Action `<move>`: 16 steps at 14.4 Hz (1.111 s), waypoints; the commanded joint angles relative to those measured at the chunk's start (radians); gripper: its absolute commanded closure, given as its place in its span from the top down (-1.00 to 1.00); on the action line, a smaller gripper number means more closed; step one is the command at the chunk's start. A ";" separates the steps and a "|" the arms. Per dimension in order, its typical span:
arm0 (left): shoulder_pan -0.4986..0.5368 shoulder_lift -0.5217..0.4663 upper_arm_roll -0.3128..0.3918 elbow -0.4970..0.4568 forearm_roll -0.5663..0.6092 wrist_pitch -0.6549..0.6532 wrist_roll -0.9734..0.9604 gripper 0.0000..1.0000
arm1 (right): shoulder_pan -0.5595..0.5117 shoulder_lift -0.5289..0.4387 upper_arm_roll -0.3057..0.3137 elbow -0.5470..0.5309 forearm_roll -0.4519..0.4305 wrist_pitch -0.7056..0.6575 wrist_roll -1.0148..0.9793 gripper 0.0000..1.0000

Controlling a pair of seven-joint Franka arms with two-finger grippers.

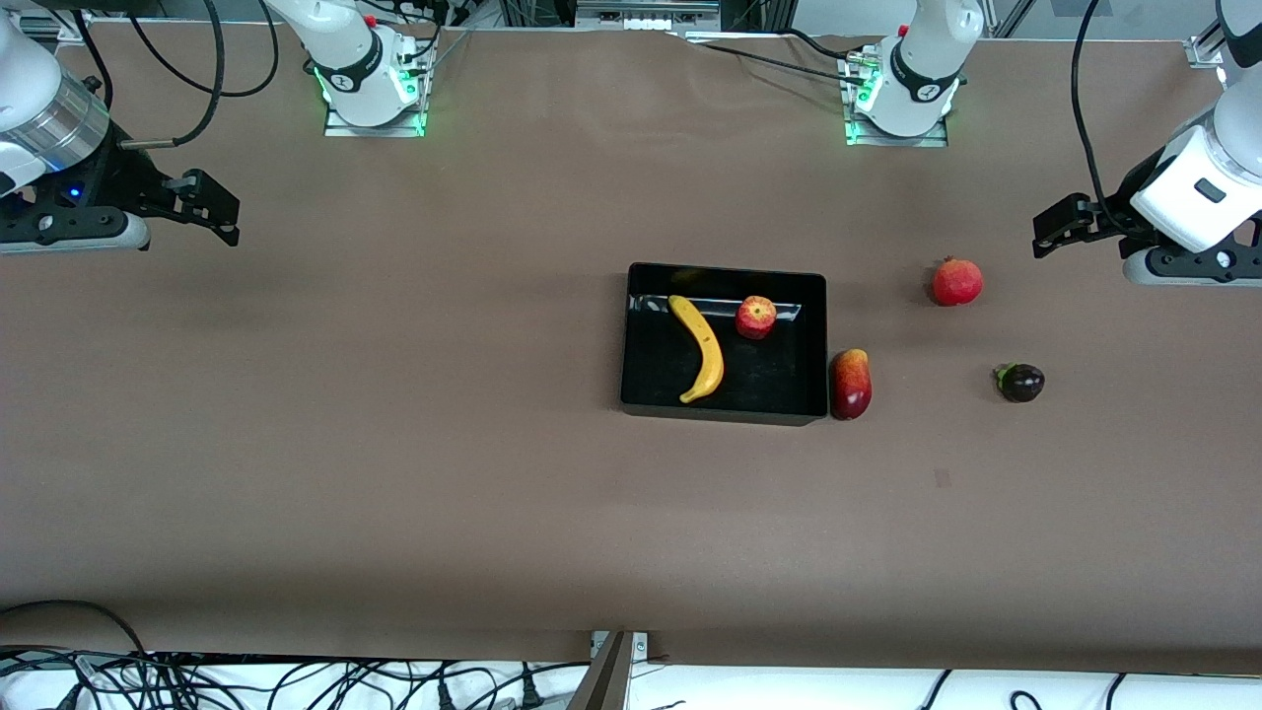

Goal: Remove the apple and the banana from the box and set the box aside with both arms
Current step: 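Move the left gripper from rest toward the black box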

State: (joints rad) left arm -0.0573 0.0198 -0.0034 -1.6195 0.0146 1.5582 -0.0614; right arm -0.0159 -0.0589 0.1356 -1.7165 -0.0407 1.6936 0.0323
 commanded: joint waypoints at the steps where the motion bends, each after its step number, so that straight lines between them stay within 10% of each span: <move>1: -0.006 0.012 0.005 0.030 -0.021 -0.020 -0.005 1.00 | -0.018 0.005 0.018 0.014 -0.013 -0.002 0.003 1.00; 16: -0.053 0.136 -0.143 0.033 -0.028 -0.041 -0.128 1.00 | -0.018 0.005 0.018 0.014 -0.013 -0.002 0.003 1.00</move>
State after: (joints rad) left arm -0.0977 0.0665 -0.0977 -1.6205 0.0104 1.5107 -0.0954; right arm -0.0160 -0.0589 0.1358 -1.7164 -0.0407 1.6937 0.0323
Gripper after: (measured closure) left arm 0.000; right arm 0.000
